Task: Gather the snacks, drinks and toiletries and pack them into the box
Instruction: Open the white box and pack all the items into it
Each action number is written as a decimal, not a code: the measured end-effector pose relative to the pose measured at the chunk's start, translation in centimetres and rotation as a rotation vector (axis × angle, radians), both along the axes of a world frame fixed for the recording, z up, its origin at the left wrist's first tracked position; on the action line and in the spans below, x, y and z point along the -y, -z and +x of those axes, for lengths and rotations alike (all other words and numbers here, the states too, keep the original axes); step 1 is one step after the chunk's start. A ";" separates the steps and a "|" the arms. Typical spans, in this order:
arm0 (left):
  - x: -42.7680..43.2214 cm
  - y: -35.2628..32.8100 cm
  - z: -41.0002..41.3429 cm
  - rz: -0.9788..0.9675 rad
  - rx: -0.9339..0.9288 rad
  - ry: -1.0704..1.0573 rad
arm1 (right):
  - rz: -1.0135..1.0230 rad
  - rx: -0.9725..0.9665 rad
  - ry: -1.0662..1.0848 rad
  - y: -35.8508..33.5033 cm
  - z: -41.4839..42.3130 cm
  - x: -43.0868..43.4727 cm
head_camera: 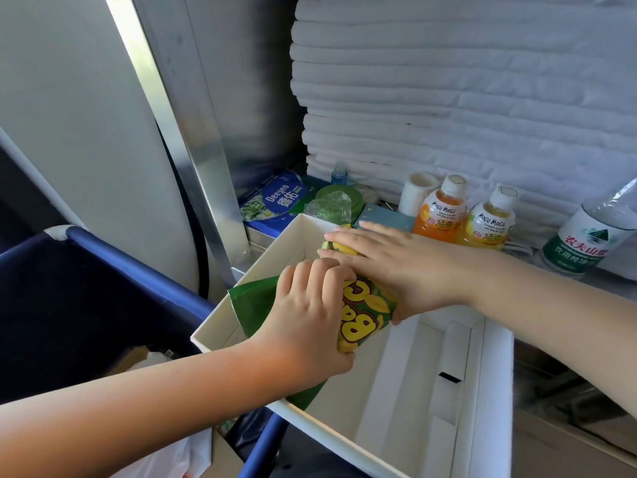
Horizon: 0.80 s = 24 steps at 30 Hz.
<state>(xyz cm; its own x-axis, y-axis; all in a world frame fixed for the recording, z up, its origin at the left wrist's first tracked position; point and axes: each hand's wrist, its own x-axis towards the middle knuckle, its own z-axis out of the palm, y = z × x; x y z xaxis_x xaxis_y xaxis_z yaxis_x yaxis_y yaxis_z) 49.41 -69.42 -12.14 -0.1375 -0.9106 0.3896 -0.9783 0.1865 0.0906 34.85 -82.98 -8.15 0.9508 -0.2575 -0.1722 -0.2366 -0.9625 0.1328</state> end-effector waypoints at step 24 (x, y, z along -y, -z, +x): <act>-0.9 -0.8 3.1 0.834 0.141 0.029 | -0.119 -0.163 -0.211 3.2 0.8 -0.7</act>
